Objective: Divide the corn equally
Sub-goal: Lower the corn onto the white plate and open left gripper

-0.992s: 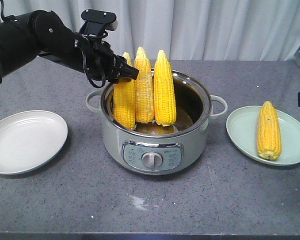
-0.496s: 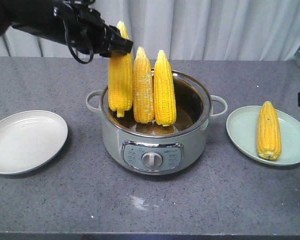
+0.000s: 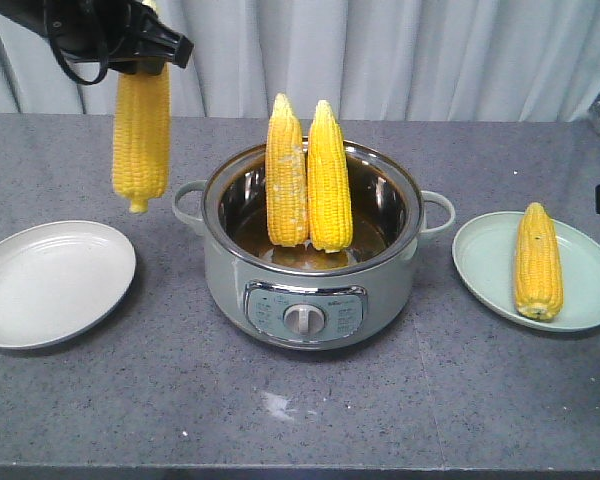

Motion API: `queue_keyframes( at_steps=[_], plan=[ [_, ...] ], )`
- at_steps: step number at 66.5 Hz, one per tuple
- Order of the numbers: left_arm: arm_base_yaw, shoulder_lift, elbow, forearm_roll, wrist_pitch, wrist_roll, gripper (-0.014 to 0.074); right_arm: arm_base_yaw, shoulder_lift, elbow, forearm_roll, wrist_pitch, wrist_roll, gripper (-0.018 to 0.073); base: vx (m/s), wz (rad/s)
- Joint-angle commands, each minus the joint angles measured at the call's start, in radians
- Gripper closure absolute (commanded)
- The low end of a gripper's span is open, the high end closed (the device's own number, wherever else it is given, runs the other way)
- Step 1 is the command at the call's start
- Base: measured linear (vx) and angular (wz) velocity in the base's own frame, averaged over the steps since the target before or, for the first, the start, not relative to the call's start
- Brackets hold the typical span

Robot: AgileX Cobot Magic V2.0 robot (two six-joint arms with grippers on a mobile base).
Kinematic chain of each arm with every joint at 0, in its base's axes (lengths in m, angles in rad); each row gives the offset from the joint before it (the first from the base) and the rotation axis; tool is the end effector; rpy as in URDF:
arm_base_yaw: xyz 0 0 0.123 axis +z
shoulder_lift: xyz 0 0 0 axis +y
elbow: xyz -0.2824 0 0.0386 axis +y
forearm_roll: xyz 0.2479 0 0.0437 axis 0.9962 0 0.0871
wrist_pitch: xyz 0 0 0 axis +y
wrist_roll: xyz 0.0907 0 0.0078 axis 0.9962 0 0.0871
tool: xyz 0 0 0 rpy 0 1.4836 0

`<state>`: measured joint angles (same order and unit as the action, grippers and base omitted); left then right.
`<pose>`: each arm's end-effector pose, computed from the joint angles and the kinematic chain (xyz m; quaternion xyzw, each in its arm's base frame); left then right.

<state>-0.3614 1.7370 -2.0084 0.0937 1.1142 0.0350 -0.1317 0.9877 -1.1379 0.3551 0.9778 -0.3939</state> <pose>0.3562 -0.1265 0.4415 0.1828 0.8987 -0.0182 0.3983 0.1832 0.0022 0.4034 -0.0868 0.8970 0.0647 0.4286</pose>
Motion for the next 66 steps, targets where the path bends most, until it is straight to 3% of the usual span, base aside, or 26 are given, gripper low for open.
queue_keyframes(
  at_steps=[1, 14, 32, 46, 66],
  plan=[
    [0.027, -0.030, -0.031, 0.051, 0.010, -0.035, 0.0559, -0.002, -0.012, -0.026, 0.020, -0.055, -0.008, -0.0017, 0.00, 0.00],
    [0.134, -0.032, 0.051, 0.051, 0.064, -0.055, 0.0559, -0.002, -0.012, -0.026, 0.020, -0.055, -0.008, -0.0017, 0.00, 0.00],
    [0.251, -0.030, 0.259, 0.051, 0.045, -0.054, 0.0559, -0.002, -0.012, -0.026, 0.021, -0.056, -0.008, -0.0017, 0.00, 0.00],
    [0.274, -0.030, 0.346, 0.050, -0.032, -0.055, 0.0559, -0.002, -0.012, -0.026, 0.023, -0.056, -0.008, -0.0017, 0.00, 0.00],
    [0.274, 0.008, 0.347, 0.051, -0.014, -0.067, 0.0521, -0.002, -0.012, -0.026, 0.023, -0.056, -0.008, -0.0017, 0.00, 0.00]
  ],
)
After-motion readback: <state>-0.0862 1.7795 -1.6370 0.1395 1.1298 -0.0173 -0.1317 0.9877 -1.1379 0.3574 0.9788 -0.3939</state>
